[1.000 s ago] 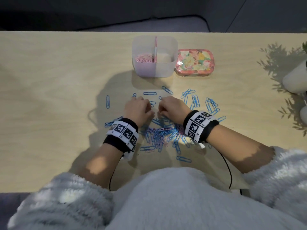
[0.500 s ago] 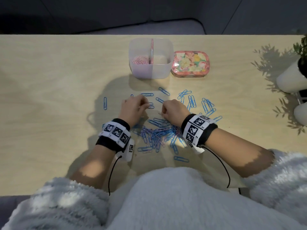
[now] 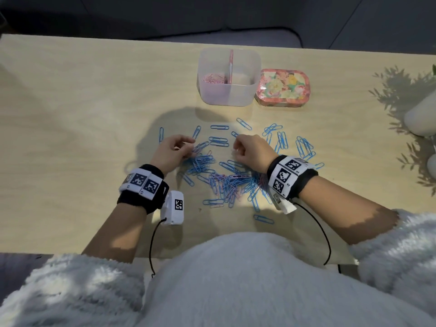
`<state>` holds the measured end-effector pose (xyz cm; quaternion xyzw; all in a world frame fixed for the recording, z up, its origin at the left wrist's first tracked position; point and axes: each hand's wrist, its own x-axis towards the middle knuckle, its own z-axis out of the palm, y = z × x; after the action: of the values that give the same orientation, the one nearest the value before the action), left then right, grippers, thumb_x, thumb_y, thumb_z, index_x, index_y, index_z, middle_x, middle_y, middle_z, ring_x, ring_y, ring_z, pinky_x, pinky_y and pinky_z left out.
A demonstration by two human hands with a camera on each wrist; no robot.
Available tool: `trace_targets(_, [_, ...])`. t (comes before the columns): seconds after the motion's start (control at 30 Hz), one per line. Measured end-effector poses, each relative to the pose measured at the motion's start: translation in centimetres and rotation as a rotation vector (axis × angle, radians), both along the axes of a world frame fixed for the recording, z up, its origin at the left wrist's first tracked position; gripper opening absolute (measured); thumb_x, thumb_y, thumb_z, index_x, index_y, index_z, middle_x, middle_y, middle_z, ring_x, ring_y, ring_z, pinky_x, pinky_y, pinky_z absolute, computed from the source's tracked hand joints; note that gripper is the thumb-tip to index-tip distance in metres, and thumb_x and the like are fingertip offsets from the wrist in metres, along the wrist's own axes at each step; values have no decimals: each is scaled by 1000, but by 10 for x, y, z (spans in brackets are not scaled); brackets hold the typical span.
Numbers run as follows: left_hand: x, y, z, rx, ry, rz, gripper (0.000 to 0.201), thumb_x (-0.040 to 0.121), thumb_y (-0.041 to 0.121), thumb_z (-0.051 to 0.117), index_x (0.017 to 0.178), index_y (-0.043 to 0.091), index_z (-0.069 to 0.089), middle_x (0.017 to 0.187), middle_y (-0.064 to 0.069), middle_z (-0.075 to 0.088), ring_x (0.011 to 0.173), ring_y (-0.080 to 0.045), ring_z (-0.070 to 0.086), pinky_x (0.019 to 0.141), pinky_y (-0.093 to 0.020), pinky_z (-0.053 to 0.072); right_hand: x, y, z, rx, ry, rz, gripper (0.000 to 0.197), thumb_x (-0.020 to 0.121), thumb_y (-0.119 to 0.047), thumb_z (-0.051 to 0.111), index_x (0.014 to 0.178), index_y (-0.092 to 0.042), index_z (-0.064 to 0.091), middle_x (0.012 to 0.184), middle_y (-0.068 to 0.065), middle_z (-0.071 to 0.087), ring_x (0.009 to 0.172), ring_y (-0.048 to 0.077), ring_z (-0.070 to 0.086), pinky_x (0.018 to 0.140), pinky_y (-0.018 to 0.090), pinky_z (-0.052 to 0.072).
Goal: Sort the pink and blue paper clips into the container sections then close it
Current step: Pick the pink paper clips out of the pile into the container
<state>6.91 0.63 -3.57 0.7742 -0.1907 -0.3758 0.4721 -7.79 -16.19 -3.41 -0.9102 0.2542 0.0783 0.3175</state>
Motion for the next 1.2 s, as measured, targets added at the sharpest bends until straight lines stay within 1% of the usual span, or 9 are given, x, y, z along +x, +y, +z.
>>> trace_targets(0.17, [6, 16, 8, -78, 42, 105, 7, 90, 14, 57, 87, 13, 64, 80, -2, 63, 57, 1, 68, 58, -21, 54, 18, 11, 10, 362, -145, -259, 18, 86, -5, 46, 79, -11, 62, 59, 0, 51, 53, 11, 47, 53, 20, 39])
trace_targets(0.27, [7, 22, 9, -118, 12, 163, 12, 89, 10, 59, 97, 4, 64, 80, -5, 64, 58, 2, 68, 61, -10, 53, 33, 23, 6, 575, -139, -352, 20, 86, -9, 47, 67, -11, 51, 57, 3, 44, 50, 14, 43, 50, 25, 35])
trace_targets(0.4, [8, 25, 3, -114, 54, 206, 30, 84, 0, 63, 113, -1, 59, 82, -3, 63, 57, 7, 64, 59, -4, 49, 41, 42, -3, 209, -15, -37, 18, 80, -31, 64, 88, -16, 60, 68, -12, 48, 72, 15, 48, 63, 28, 35])
trace_targets(0.5, [10, 28, -2, -105, 64, 186, 33, 85, -4, 59, 118, -6, 55, 97, -12, 65, 62, 5, 67, 65, -6, 53, 42, 46, -10, 21, 27, 99, 26, 81, -36, 65, 99, -19, 60, 88, -5, 59, 85, 16, 51, 69, 26, 33])
trace_targets(0.6, [13, 27, -2, -119, -13, 236, 28, 89, -4, 53, 117, -5, 56, 100, -17, 64, 61, 5, 68, 68, -8, 54, 38, 36, -11, 76, 36, 73, 17, 82, -28, 64, 92, -15, 62, 89, -2, 58, 86, 18, 53, 71, 27, 35])
trace_targets(0.73, [19, 23, 0, -143, -75, 265, 25, 91, -6, 48, 114, -8, 56, 98, -18, 62, 57, 6, 66, 65, -8, 53, 21, 10, -3, 167, 60, 1, 7, 79, -18, 68, 78, -16, 61, 60, -10, 48, 58, 7, 45, 58, 25, 34])
trace_targets(0.83, [20, 19, 3, -144, -97, 253, 24, 93, -5, 43, 113, -6, 57, 92, -14, 63, 54, 6, 65, 61, -8, 53, 9, -12, 0, 140, 85, -73, 18, 77, -20, 69, 66, -23, 55, 67, 0, 62, 66, 18, 56, 67, 26, 44])
trace_targets(1.0, [11, 5, 1, -6, -222, 47, 26, 99, 11, 35, 107, 5, 60, 71, 2, 51, 49, -1, 51, 54, -20, 43, 17, -2, 9, -86, 14, -26, 17, 83, -18, 56, 94, -21, 68, 84, 4, 63, 92, 27, 60, 72, 29, 40])
trace_targets(1.2, [5, -6, 0, 306, -681, -482, 19, 89, 25, 57, 104, 16, 63, 97, -5, 53, 87, -19, 53, 75, -33, 44, 31, 21, 12, -243, 106, 307, 27, 89, -21, 51, 111, -28, 65, 110, 5, 66, 105, 26, 59, 80, 29, 41])
